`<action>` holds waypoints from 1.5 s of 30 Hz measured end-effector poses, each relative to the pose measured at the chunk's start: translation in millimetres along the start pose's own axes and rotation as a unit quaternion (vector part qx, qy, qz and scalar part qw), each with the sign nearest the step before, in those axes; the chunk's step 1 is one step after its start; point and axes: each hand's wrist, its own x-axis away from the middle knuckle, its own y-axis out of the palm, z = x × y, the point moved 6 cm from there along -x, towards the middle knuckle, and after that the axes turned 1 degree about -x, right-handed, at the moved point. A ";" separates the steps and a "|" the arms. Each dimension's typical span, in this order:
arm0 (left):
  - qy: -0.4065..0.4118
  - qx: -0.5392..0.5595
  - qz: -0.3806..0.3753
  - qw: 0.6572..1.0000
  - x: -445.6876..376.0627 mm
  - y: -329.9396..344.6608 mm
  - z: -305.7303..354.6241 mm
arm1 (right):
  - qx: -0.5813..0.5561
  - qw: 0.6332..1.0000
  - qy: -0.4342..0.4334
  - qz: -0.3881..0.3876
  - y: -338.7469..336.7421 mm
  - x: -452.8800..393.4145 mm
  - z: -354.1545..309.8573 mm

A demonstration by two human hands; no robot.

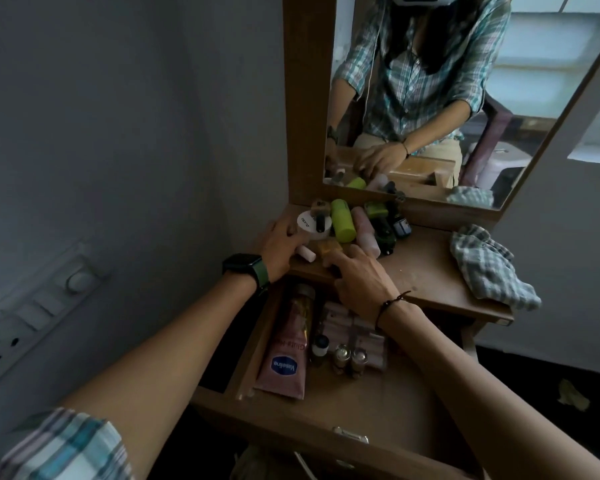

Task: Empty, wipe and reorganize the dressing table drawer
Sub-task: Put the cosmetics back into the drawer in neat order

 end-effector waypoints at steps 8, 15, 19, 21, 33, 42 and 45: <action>0.086 0.051 0.177 0.979 78.6 -36.7 33.7 | -0.114 0.971 -0.041 0.208 -44.5 69.1 12.6; 0.016 0.123 0.063 0.990 145.7 4.4 36.5 | -0.127 0.975 0.109 0.144 -32.4 131.6 56.9; -0.003 0.050 -0.076 0.996 147.7 36.3 43.6 | -0.090 0.985 0.140 0.036 -2.2 132.2 64.4; -0.014 0.040 -0.112 0.993 147.2 46.4 46.9 | -0.082 0.987 0.141 0.001 11.2 130.4 64.2; -0.036 -0.044 -0.172 0.983 141.2 66.9 54.5 | -0.074 0.987 0.134 -0.039 38.6 121.5 57.1; -0.048 -0.127 -0.154 0.979 136.1 72.8 54.7 | -0.085 0.988 0.126 -0.032 39.9 119.7 50.2; -0.047 -0.132 -0.143 0.980 136.1 74.7 52.6 | -0.082 0.987 0.132 -0.038 41.5 121.2 51.5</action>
